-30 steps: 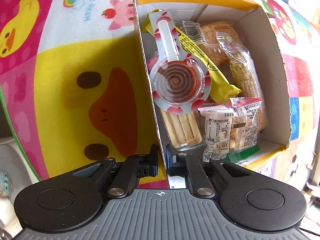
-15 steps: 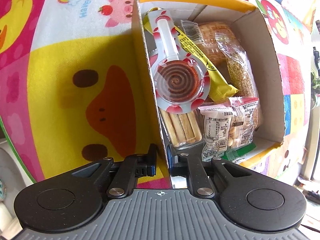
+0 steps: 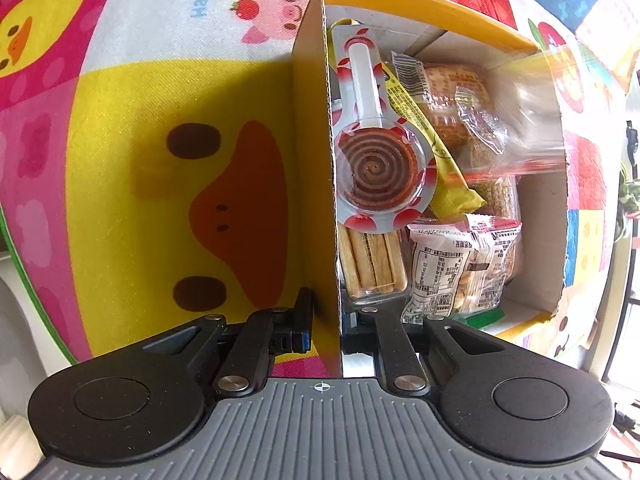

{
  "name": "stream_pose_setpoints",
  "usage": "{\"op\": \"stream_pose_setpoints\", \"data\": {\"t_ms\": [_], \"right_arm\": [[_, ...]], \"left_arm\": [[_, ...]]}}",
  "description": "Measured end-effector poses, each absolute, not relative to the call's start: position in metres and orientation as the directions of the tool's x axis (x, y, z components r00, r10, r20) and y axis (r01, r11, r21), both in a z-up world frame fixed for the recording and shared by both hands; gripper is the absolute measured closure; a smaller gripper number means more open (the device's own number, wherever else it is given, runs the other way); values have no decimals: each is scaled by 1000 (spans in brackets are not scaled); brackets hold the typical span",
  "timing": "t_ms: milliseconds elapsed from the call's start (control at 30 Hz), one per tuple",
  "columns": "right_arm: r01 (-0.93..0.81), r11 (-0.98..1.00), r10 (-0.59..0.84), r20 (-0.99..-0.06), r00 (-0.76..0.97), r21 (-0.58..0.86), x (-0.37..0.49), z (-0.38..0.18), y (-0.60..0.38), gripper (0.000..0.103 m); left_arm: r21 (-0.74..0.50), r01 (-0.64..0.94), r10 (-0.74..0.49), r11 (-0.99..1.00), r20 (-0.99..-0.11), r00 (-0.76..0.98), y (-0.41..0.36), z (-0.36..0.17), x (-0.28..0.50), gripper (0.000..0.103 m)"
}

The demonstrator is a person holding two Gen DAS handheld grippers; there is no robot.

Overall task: Organize objects
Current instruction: 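Carry the packets over the box and release them inside, then lower the filled box onto the mat and open the left tool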

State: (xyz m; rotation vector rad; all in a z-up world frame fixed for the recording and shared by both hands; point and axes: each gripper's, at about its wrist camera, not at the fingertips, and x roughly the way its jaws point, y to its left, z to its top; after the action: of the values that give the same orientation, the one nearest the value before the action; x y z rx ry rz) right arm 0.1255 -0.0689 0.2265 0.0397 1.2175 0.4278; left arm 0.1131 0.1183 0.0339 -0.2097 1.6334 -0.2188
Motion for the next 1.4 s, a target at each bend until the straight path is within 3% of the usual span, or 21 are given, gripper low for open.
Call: {"op": "stream_pose_setpoints", "data": {"t_ms": [267,533,833,1133,1400], "right_arm": [[-398,906,238,-950,203,142,102,179,-84,45],[-570,808,163,-986,-30,151,48,92,-98,45],[-438,880,263,-956,130,183,97,89,-155,45],[-366,907,329,-894,304,209,136,99,-220,45],[-250,904,425,-797,429,347,161,86,-257,58]], "left_arm": [[-221,-6,-220,975,-971,-90,116,28,119,91],[-218,30,-214,975,-970,-114,95,32,139,91],[-197,47,-198,979,-980,12,54,49,204,93],[-297,-39,-291,954,-950,118,30,49,229,88],[-251,-1,-240,968,-930,276,18,43,183,90]]}}
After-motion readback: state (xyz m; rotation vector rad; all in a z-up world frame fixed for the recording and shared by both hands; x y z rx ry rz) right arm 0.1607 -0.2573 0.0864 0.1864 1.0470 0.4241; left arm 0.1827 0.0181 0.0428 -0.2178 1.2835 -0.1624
